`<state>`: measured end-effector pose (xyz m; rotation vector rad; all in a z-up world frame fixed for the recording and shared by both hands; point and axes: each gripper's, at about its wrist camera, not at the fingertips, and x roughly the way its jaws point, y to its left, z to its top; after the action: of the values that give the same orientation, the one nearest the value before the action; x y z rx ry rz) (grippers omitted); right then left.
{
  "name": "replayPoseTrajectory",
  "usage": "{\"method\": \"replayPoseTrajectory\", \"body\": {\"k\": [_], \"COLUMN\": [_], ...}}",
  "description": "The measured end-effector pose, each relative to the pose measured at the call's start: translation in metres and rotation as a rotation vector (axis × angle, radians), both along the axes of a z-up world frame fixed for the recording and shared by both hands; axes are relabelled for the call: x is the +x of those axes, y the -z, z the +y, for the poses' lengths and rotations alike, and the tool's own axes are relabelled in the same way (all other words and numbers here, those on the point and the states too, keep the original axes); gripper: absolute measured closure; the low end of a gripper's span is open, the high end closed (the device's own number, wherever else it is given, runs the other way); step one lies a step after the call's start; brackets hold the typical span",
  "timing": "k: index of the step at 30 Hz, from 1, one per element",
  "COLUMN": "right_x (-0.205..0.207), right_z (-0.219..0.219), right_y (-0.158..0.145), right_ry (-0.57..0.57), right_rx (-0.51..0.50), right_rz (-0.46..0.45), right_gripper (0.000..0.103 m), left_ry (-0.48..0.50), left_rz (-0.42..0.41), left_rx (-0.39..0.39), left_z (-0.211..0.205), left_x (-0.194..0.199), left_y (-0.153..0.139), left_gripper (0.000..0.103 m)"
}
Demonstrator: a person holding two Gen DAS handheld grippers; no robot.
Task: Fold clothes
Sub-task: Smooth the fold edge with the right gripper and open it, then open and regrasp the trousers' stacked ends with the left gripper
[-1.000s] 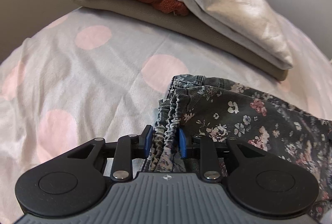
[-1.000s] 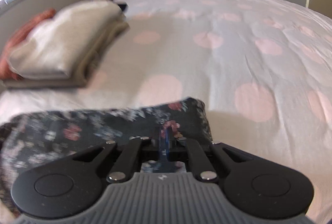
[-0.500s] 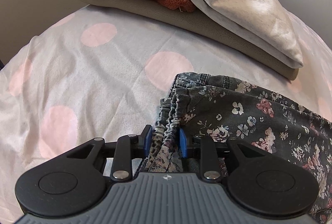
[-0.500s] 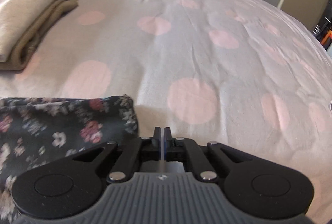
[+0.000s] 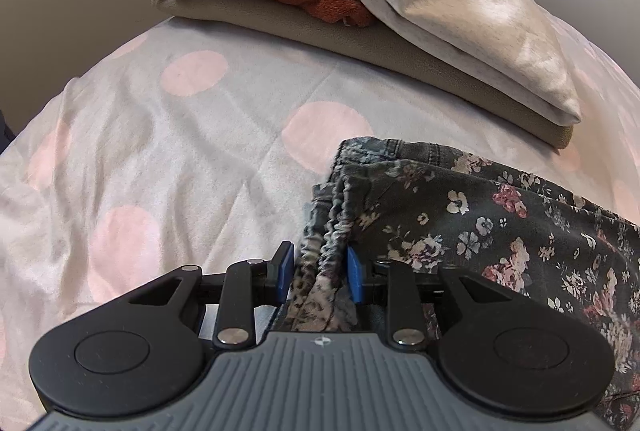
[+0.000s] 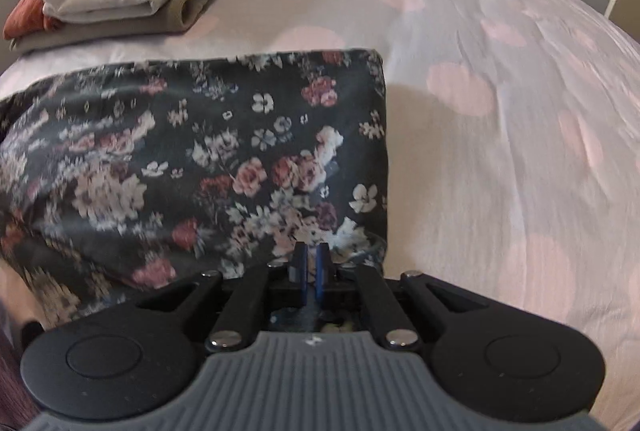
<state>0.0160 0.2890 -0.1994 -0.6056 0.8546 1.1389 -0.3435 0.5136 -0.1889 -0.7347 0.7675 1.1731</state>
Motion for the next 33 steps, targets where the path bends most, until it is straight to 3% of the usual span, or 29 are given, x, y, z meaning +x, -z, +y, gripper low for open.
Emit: {"method": "replayPoseTrajectory", "body": {"k": [2, 11, 14, 16, 18, 21, 22, 24, 26, 28, 33], "right_x": [0.001, 0.007, 0.008, 0.013, 0.022, 0.037, 0.041, 0.049, 0.054, 0.059, 0.064], "right_z": [-0.003, -0.03, -0.037, -0.045, -0.055, -0.065, -0.066, -0.061, -0.05, -0.037, -0.009], "right_y": [-0.001, -0.005, -0.008, -0.011, -0.012, -0.022, -0.025, -0.035, -0.044, -0.049, -0.048], "right_ry": [0.002, 0.021, 0.045, 0.09, 0.135, 0.191, 0.206, 0.218, 0.213, 0.208, 0.178], "right_rx": [-0.006, -0.006, -0.024, -0.05, -0.07, -0.024, -0.004, 0.043, 0.083, 0.104, 0.075], "right_rz": [0.003, 0.035, 0.004, -0.011, 0.018, 0.108, 0.137, 0.185, 0.22, 0.246, 0.232], "right_gripper": [0.101, 0.103, 0.103, 0.092, 0.092, 0.087, 0.074, 0.059, 0.058, 0.045, 0.045], "left_ry": [-0.027, -0.039, -0.024, -0.014, -0.003, 0.012, 0.017, 0.028, 0.047, 0.074, 0.165], "left_rz": [-0.016, -0.043, -0.035, -0.029, -0.023, -0.013, -0.01, -0.004, -0.003, -0.023, -0.033], "left_rx": [0.001, 0.022, 0.024, 0.025, 0.027, 0.029, 0.03, 0.031, 0.04, 0.05, 0.065], "left_z": [-0.004, -0.028, -0.033, -0.037, -0.04, -0.045, -0.046, -0.049, -0.051, -0.051, -0.046], "left_x": [-0.005, -0.015, -0.012, -0.01, -0.007, -0.003, -0.002, 0.0, 0.004, 0.007, 0.028], "left_y": [-0.003, -0.019, -0.023, -0.026, -0.028, -0.032, -0.033, -0.036, -0.042, -0.05, -0.067], "left_gripper": [0.067, 0.066, 0.066, 0.066, 0.066, 0.066, 0.066, 0.066, 0.066, 0.066, 0.066]}}
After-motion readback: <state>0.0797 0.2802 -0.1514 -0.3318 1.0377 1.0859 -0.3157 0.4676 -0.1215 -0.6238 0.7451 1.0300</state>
